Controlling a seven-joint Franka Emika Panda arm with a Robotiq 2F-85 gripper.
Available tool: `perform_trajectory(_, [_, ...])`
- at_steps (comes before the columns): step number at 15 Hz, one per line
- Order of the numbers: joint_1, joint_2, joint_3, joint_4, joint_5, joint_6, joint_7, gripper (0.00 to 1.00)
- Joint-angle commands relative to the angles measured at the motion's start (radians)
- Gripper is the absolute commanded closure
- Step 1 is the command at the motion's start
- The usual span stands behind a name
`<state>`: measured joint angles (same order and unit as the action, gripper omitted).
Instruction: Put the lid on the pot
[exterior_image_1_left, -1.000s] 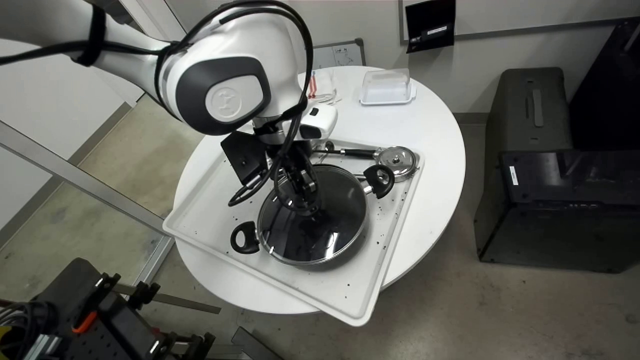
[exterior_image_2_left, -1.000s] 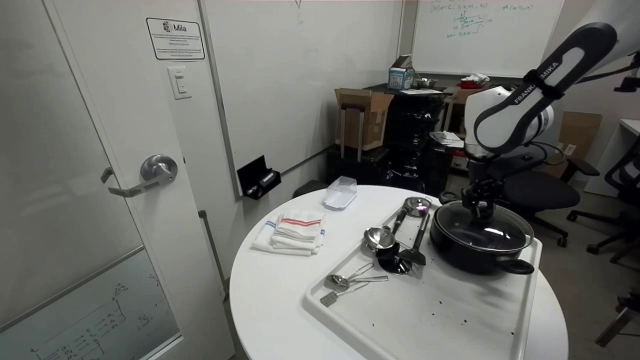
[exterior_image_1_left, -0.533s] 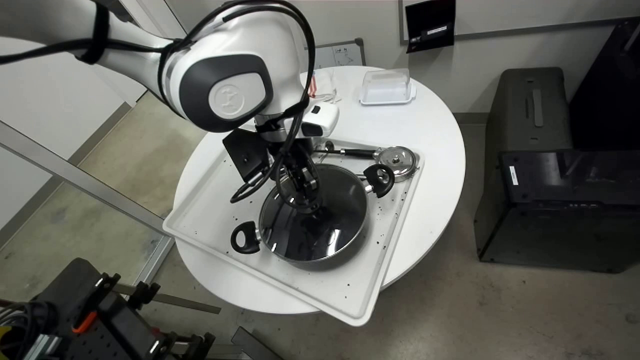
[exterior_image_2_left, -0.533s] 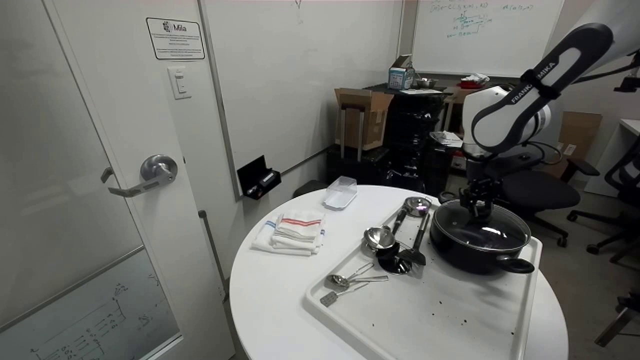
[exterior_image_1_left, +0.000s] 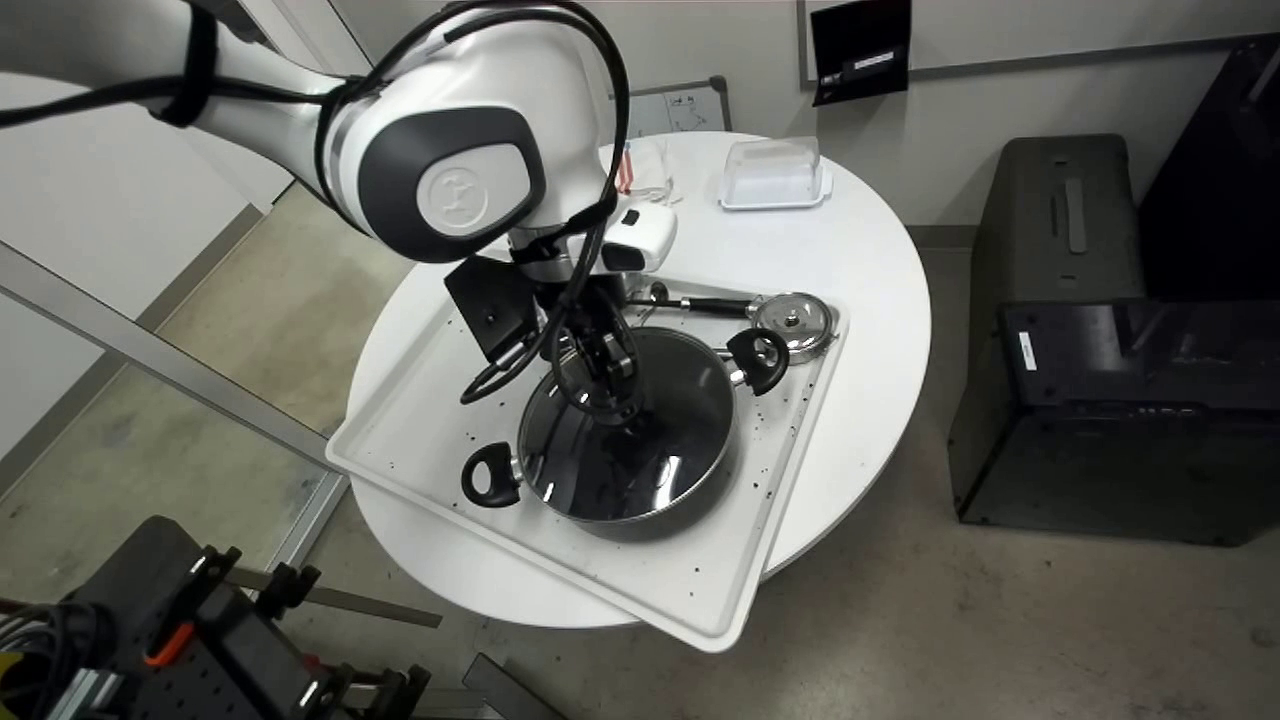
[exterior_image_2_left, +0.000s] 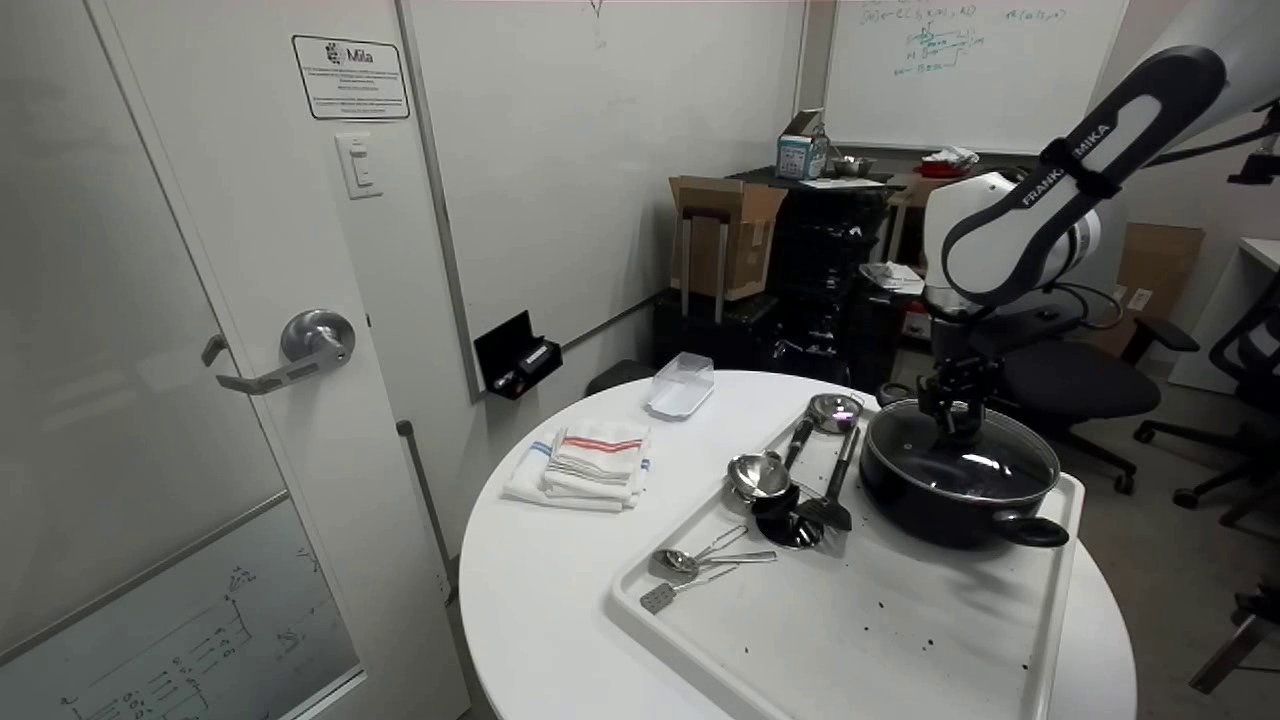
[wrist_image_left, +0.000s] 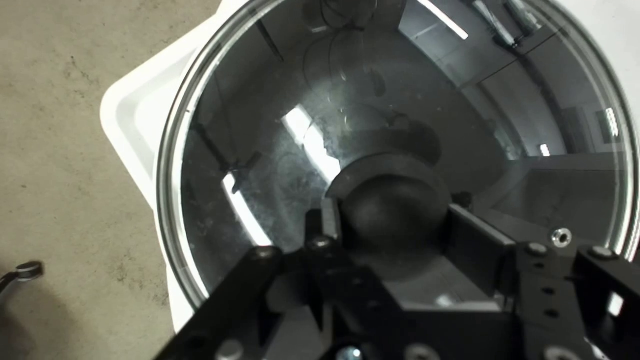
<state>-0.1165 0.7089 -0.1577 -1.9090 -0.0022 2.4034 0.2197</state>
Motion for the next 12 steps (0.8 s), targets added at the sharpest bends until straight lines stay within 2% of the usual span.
perform_trajectory(1, [-0.001,0.005,0.007,0.027,0.029,-0.015,0.005,0.73])
perform_trajectory(4, [-0.002,0.005,0.007,0.026,0.029,-0.017,0.004,0.73])
perform_trajectory(6, [-0.002,0.004,0.007,0.026,0.03,-0.019,0.004,0.23])
perform_trajectory(7, [-0.002,0.003,0.008,0.025,0.03,-0.019,0.004,0.22])
perform_trajectory(10, [-0.002,0.001,0.01,0.031,0.033,-0.019,0.004,0.02])
perform_trajectory(12, [-0.002,-0.001,0.012,0.032,0.034,-0.017,0.003,0.0])
